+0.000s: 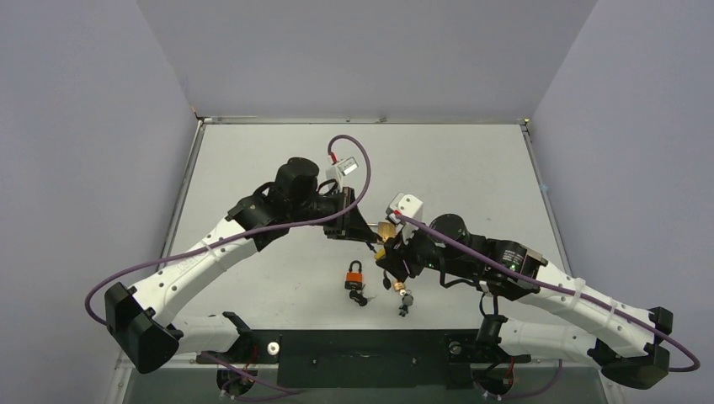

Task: Lock with the key
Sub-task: Pick up the lock from the center of the board, then lock the lock.

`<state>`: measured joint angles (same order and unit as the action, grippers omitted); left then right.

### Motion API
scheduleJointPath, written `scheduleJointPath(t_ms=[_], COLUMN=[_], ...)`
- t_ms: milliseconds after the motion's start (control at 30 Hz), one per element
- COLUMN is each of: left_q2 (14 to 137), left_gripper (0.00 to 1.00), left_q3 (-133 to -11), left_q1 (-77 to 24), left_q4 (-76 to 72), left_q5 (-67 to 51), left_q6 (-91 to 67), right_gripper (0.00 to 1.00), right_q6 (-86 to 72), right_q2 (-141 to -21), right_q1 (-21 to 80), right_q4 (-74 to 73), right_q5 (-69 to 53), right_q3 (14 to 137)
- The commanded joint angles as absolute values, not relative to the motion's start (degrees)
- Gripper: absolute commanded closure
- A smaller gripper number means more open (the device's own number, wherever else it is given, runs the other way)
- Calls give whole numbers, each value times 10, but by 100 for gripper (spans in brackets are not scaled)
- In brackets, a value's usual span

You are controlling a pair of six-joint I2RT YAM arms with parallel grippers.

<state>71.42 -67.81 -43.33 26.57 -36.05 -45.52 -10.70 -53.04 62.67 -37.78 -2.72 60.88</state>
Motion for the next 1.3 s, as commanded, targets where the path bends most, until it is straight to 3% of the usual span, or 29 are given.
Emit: scheduleJointPath(t_ms=[0, 33, 100, 167, 300, 467, 633, 733, 1267], left_q2=[691, 679, 654, 626, 578, 553, 545, 542, 532], left_gripper=[100, 100, 100, 100, 100, 100, 100, 100, 100], left_q3=[-683, -686, -691, -694, -705, -735, -763, -772, -774], left_q1=[-427, -422, -415, -410, -408, -409, -411, -415, -419], left_q4=[222, 221, 213, 203, 187, 146, 109, 76, 31], left_q5=[-325, -315, -282, -242, -163, -134, -110, -104, -104], left_q6=[-467, -469, -477, -484, -500, -533, -574, -594, -608], right_gripper=[72, 54, 35, 26, 20, 19, 24, 29, 32], right_q6=[-112, -121, -139, -165, -245, -351, -387, -387, -363], right_q2=[-524, -524, -520, -511, -479, -502, -570, -597, -584], right_q1=[629, 625, 610, 582, 484, 390, 386, 393, 406], right_q4=[-303, -298, -267, -222, -90, 99, 189, 202, 168], right_q5=[-4, -3, -16, -45, -160, -302, -364, -372, -379], right_q3=[645, 644, 634, 613, 571, 572, 643, 666, 657])
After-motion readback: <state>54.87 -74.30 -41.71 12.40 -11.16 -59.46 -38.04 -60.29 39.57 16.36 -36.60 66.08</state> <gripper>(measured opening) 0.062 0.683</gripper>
